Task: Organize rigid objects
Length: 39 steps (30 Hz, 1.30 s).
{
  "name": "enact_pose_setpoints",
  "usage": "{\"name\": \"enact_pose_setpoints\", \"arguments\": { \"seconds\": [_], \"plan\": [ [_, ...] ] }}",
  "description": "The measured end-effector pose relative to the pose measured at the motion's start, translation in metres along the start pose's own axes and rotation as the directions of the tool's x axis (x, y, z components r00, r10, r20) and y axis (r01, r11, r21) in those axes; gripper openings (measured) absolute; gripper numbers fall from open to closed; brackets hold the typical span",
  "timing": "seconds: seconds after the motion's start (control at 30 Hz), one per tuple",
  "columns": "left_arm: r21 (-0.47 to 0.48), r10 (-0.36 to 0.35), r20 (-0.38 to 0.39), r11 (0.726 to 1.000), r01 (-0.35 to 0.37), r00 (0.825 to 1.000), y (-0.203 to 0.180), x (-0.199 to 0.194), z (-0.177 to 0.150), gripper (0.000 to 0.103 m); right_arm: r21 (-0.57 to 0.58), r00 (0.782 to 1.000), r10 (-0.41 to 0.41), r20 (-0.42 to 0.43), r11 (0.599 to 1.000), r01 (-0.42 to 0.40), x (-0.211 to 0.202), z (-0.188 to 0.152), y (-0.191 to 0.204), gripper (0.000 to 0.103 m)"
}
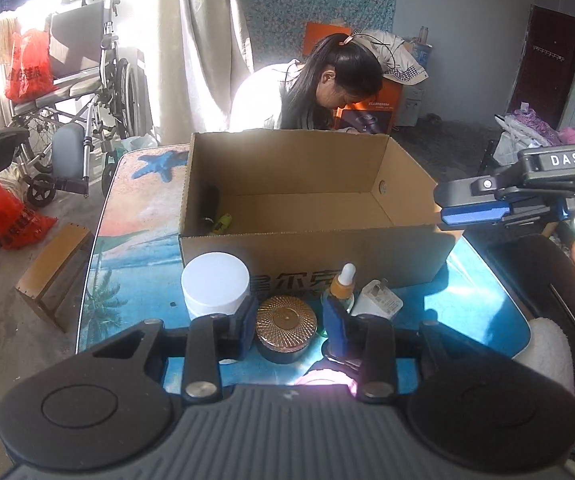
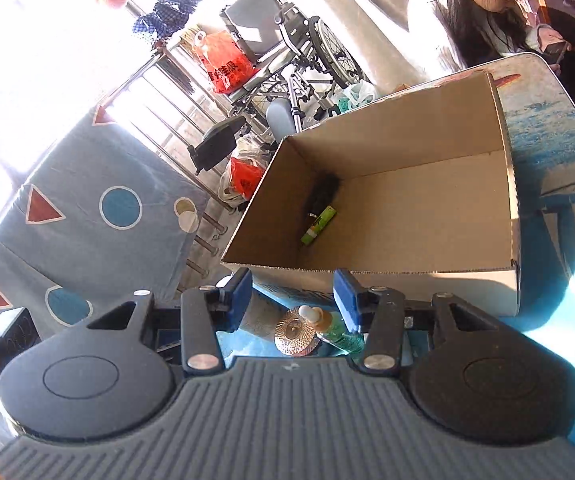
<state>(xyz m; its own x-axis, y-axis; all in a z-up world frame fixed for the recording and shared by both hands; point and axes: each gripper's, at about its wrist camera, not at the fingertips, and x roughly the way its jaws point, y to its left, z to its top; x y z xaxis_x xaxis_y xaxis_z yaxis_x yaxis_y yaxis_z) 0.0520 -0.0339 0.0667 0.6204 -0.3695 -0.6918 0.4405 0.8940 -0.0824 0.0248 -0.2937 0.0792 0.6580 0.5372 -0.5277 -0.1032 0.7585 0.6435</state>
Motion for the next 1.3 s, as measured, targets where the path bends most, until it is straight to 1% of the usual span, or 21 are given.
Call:
{"name": "enact_pose_setpoints", "arguments": {
  "seconds": [0.07, 0.17, 0.23, 0.27, 0.3, 0.4, 0.47, 0.53, 0.63, 0.7, 0.77, 0.83, 1.0, 1.13, 1.3],
  "plan": [
    [-0.006, -0.002, -0.031, 1.000, 0.002, 1.000, 0.001, 0.005, -0.009, 0.039, 0.038, 1.000, -0.006, 0.008, 0.999, 0.006, -0.001, -0.027, -0.009, 0.045],
    [-0.023, -0.010, -0.086, 1.000, 0.009, 0.996, 0.000, 0.014, -0.023, 0.039, 0.097, 1.000, -0.010, -0.006, 0.995, 0.011, 0.006, -0.061, -0.020, 0.045],
    [-0.029, -0.014, -0.100, 1.000, 0.011, 0.995, -0.002, 0.020, -0.030, 0.039, 0.103, 0.999, -0.027, -0.020, 0.994, 0.029, 0.016, -0.080, -0.022, 0.045],
    [-0.025, -0.009, -0.107, 1.000, 0.007, 0.994, -0.004, 0.024, -0.036, 0.039, 0.093, 0.999, -0.041, -0.025, 0.995, 0.043, 0.020, -0.086, -0.021, 0.045],
    [-0.015, 0.001, -0.114, 1.000, -0.003, 0.993, -0.007, 0.026, -0.040, 0.039, 0.070, 0.997, -0.073, -0.037, 0.995, 0.075, 0.028, -0.094, -0.016, 0.044],
    [0.015, 0.024, -0.130, 1.000, -0.022, 0.991, -0.013, 0.031, -0.051, 0.039, -0.006, 0.990, -0.126, -0.069, 0.992, 0.125, 0.045, -0.113, -0.008, 0.042],
    [0.021, 0.030, -0.138, 0.999, -0.028, 0.990, -0.015, 0.033, -0.057, 0.039, -0.047, 0.985, -0.151, -0.085, 0.988, 0.147, 0.053, -0.120, -0.004, 0.042],
    [0.015, 0.037, -0.153, 0.999, -0.035, 0.988, -0.016, 0.035, -0.061, 0.039, -0.085, 0.982, -0.155, -0.106, 0.985, 0.147, 0.060, -0.130, 0.003, 0.040],
    [0.009, 0.051, -0.169, 0.999, -0.050, 0.984, -0.015, 0.037, -0.068, 0.039, -0.129, 0.983, -0.138, -0.122, 0.984, 0.122, 0.066, -0.139, 0.015, 0.037],
    [0.010, 0.063, -0.180, 0.998, -0.062, 0.982, -0.015, 0.038, -0.074, 0.039, -0.159, 0.981, -0.146, -0.124, 0.979, 0.126, 0.069, -0.144, 0.021, 0.036],
    [0.004, 0.071, -0.196, 0.997, -0.071, 0.978, -0.014, 0.039, -0.078, 0.039, -0.186, 0.978, -0.157, -0.135, 0.974, 0.130, 0.076, -0.148, 0.028, 0.033],
    [0.000, 0.074, -0.206, 0.997, -0.075, 0.976, -0.013, 0.041, -0.082, 0.039, -0.200, 0.974, -0.164, -0.157, 0.971, 0.131, 0.083, -0.144, 0.026, 0.029],
    [-0.018, 0.062, -0.214, 0.998, -0.067, 0.975, -0.012, 0.044, -0.086, 0.039, -0.213, 0.963, -0.202, -0.180, 0.964, 0.162, 0.089, -0.150, 0.022, 0.023],
    [-0.025, 0.057, -0.213, 0.998, -0.064, 0.975, -0.011, 0.044, -0.085, 0.039, -0.209, 0.962, -0.201, -0.187, 0.965, 0.161, 0.093, -0.151, 0.023, 0.019],
    [-0.029, 0.060, -0.210, 0.997, -0.068, 0.976, -0.011, 0.044, -0.084, 0.039, -0.240, 0.958, -0.219, -0.185, 0.955, 0.172, 0.099, -0.152, 0.028, 0.017]
  ]
}}
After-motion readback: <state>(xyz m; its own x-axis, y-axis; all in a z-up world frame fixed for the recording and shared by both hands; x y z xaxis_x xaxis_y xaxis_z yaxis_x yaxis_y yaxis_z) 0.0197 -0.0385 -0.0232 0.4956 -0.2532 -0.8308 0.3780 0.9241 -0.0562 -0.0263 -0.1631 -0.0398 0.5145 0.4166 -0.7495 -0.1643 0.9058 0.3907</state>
